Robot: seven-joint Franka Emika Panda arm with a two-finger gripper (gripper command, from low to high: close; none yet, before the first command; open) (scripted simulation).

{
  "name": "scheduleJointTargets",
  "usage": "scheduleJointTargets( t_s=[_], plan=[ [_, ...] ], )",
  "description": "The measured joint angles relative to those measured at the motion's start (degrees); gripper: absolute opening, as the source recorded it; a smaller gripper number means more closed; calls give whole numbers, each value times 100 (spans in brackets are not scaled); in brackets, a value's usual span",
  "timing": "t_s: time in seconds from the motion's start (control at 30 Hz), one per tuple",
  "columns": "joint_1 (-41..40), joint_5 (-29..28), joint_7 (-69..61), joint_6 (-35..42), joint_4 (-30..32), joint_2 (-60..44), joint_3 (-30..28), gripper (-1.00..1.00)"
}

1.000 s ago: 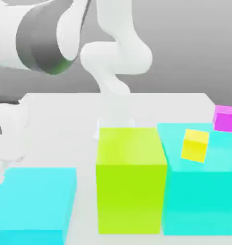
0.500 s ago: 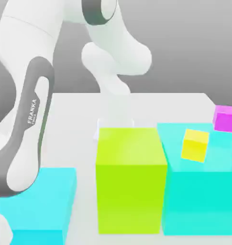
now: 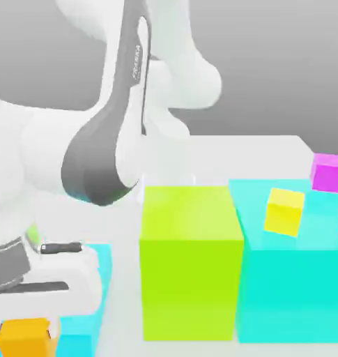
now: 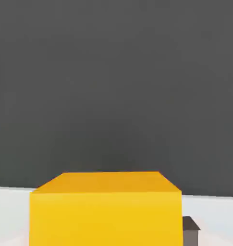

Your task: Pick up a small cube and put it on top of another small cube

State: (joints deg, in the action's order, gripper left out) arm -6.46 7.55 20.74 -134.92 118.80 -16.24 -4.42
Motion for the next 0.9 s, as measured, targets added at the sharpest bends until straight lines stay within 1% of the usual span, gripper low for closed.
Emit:
scheduleJointTargets(
  t_s=[0.17, 0.3, 0.4, 0.63, 0.7, 0.77, 0.8, 0.9],
  plan=[
    [712, -83, 181, 439, 504, 974, 596, -100],
    [1817, -78, 328, 938, 974, 1963, 1079, -100],
    [2150, -46, 400, 1253, 1295, 2608, 1361, -100],
    [3119, 185, 429, 1977, 2020, 4098, 2229, -100],
    [3246, 232, 432, 1796, 2282, 4185, 2380, -100],
    [3270, 258, 440, 1377, 2577, 4062, 2481, -100],
    [3271, 267, 443, 1166, 2713, 3986, 2522, 100],
    [3271, 267, 443, 1166, 2713, 3986, 2522, 100]
  ],
)
